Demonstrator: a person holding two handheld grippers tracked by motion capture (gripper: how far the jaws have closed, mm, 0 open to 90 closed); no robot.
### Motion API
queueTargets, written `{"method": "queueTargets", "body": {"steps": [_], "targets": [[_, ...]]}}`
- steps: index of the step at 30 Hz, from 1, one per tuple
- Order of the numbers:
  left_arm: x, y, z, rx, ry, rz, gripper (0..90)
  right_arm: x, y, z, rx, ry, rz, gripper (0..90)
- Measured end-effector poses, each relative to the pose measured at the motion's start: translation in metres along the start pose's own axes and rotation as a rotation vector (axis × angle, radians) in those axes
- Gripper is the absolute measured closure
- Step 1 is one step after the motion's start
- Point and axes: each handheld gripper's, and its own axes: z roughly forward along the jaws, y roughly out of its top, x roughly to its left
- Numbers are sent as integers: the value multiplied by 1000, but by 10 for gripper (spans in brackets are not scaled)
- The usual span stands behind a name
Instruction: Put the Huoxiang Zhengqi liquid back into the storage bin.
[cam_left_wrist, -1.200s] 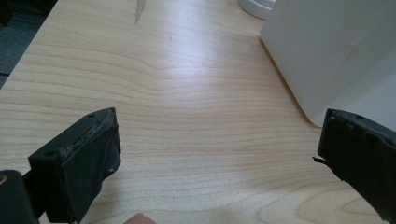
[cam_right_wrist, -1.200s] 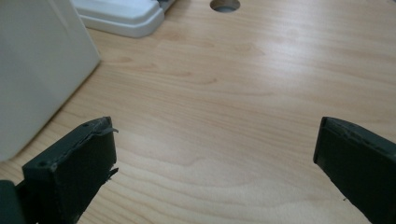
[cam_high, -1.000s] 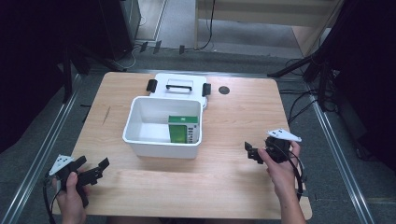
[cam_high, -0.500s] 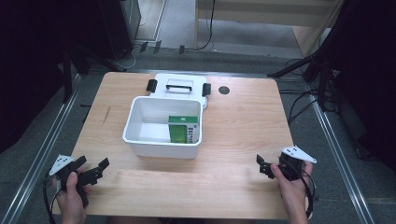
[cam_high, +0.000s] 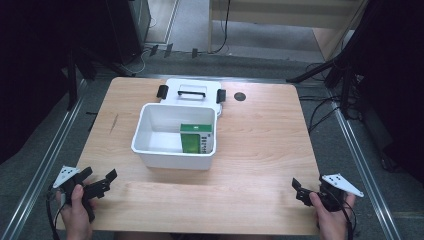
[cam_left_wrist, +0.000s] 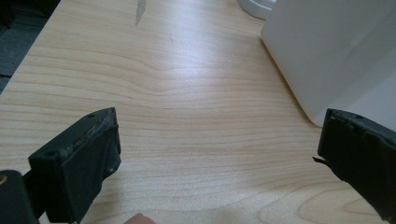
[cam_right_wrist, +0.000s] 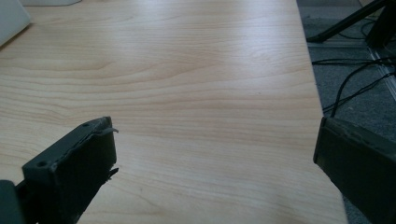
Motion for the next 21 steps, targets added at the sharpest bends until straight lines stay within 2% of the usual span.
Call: {"method": "queueTargets", "body": {"steps": [5, 10, 13, 18, 20, 21], "targets": [[0, 0, 0, 0, 1, 3, 0, -8, -7, -7, -20, -6, -17, 0], [-1, 0, 0, 1, 1, 9, 0, -16, -18, -7, -39, -12, 16, 0], [-1, 0, 0, 0, 2, 6, 0, -18, -19, -9, -53, -24, 4, 0], [-2, 0, 0, 4, 9, 15, 0, -16, -20, -11, -66, -22, 13, 0], [-2, 0, 1, 4, 9, 15, 0, -14, -20, -9, -44, -19, 9, 0], [-2, 0, 1, 5, 10, 16, 0, -11, -19, -6, -5, -39, 17, 0]]}}
